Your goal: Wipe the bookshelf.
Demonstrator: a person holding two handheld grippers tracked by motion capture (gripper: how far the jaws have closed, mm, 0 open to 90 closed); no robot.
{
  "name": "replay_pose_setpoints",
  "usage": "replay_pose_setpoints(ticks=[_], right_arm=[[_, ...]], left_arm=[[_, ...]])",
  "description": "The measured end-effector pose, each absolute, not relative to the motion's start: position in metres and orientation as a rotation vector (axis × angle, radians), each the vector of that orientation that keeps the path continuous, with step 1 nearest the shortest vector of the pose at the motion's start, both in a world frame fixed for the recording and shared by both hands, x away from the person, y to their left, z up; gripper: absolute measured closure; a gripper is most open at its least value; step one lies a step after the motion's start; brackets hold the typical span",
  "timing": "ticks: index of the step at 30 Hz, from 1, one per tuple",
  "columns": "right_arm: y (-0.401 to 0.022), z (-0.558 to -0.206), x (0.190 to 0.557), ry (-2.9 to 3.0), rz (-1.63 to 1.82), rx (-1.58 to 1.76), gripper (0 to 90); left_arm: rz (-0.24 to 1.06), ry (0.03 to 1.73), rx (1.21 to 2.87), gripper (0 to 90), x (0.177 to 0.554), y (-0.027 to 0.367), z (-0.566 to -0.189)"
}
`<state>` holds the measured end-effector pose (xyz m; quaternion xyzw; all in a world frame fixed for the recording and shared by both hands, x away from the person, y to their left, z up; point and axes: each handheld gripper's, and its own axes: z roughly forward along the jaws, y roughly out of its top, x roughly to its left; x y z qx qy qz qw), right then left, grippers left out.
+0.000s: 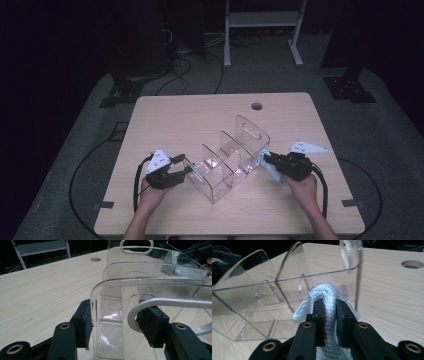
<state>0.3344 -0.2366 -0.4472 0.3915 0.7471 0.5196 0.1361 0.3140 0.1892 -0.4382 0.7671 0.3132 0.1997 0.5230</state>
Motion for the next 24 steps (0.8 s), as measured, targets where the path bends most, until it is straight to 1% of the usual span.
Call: replay_pose_setpoints(ticks=[4,6,10,14,17,19,24], right_arm=[[-0.220,-0.451,0.324,2.250,1.501,1.038,78.9],[-0.220,-0.449,0.324,2.253,1.484,1.025,78.9],[-0.234,-0.448,0.336,2.176,1.485,1.119,78.9],[-0.237,-0.454,0.341,2.164,1.488,1.163,78.9],[-0.231,-0.458,0.338,2.212,1.485,1.132,78.9],[-0.230,-0.455,0.338,2.217,1.436,1.102,78.9],[-0.244,-0.449,0.350,2.154,1.455,1.179,78.9]], left_arm=[[0.479,0.753,1.837,46.8,0.314,0.189,-0.438],[0.480,0.755,1.837,46.8,0.314,0.189,-0.438],[0.481,0.753,1.836,46.8,0.314,0.189,-0.438],[0.480,0.750,1.836,46.8,0.314,0.189,-0.438],[0.478,0.749,1.838,46.8,0.314,0.189,-0.438],[0.479,0.748,1.840,46.8,0.314,0.189,-0.438],[0.480,0.748,1.836,46.8,0.314,0.189,-0.438]])
